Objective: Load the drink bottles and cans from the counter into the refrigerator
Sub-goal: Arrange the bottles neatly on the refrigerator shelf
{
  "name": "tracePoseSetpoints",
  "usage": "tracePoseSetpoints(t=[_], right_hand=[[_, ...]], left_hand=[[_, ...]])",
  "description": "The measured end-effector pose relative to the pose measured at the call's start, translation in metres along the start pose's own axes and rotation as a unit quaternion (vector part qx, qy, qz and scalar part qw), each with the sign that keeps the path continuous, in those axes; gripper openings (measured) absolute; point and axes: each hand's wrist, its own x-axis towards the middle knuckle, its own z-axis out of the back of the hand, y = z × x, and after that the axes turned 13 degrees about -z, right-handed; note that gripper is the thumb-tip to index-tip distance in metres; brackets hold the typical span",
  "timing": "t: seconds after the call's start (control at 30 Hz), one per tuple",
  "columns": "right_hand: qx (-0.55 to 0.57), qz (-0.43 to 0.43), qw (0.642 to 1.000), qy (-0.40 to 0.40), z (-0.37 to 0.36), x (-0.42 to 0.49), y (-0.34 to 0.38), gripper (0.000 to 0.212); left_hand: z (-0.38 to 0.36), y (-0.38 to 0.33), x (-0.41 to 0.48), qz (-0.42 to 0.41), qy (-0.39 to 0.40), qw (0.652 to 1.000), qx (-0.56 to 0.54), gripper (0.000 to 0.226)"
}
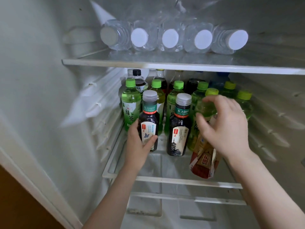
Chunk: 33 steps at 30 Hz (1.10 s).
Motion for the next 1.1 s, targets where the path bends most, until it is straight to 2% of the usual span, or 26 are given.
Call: tracePoseSetpoints(t=[0.07,0.13,0.23,0.33,0.43,0.53,0.63,0.73,0.9,1.1], right_hand=[[-0.029,-0.009,0.999,0.009,0.002,-0.002,0.004,0.035],[-0.021,0.002,1.0,-0.008,0.004,-0.015,0.01,0.031],[0.066,0.012,0.995,-0.077,0.002,-0.049,0.011,0.025],[0.115,-0.038,0.98,-0.158,-0.003,-0.077,-0.004,0.039],[0.152,-0.143,0.972,-0.106,-0.016,-0.084,-0.023,0.069],[0.174,-0.234,0.957,-0.012,-0.03,-0.085,-0.035,0.087],[0.171,-0.218,0.961,-0.005,-0.038,-0.084,-0.045,0.082],[0.175,-0.215,0.961,-0.004,-0.039,-0.084,-0.05,0.081],[0.177,-0.207,0.962,-0.006,-0.042,-0.087,-0.052,0.082],[0.176,-0.204,0.963,-0.019,-0.045,-0.087,-0.053,0.081]], left_hand=[[-0.002,0.0,0.0,0.0,-0.002,1.0,0.007,0.076],[-0.003,0.0,-0.001,0.004,0.004,1.0,0.008,0.077],[0.002,-0.003,0.001,0.011,0.006,1.0,0.005,0.078],[0.016,-0.021,0.019,-0.037,-0.067,0.997,0.026,0.072],[0.026,-0.049,0.047,-0.158,-0.119,0.979,0.043,0.051],[0.029,-0.073,0.081,-0.188,-0.116,0.97,0.102,0.041],[0.028,-0.089,0.116,-0.176,-0.041,0.972,0.149,0.037],[0.022,-0.099,0.147,-0.111,0.063,0.976,0.177,0.039],[0.013,-0.096,0.181,-0.028,0.236,0.948,0.211,0.051],[0.013,-0.086,0.193,-0.032,0.242,0.944,0.221,0.042]])
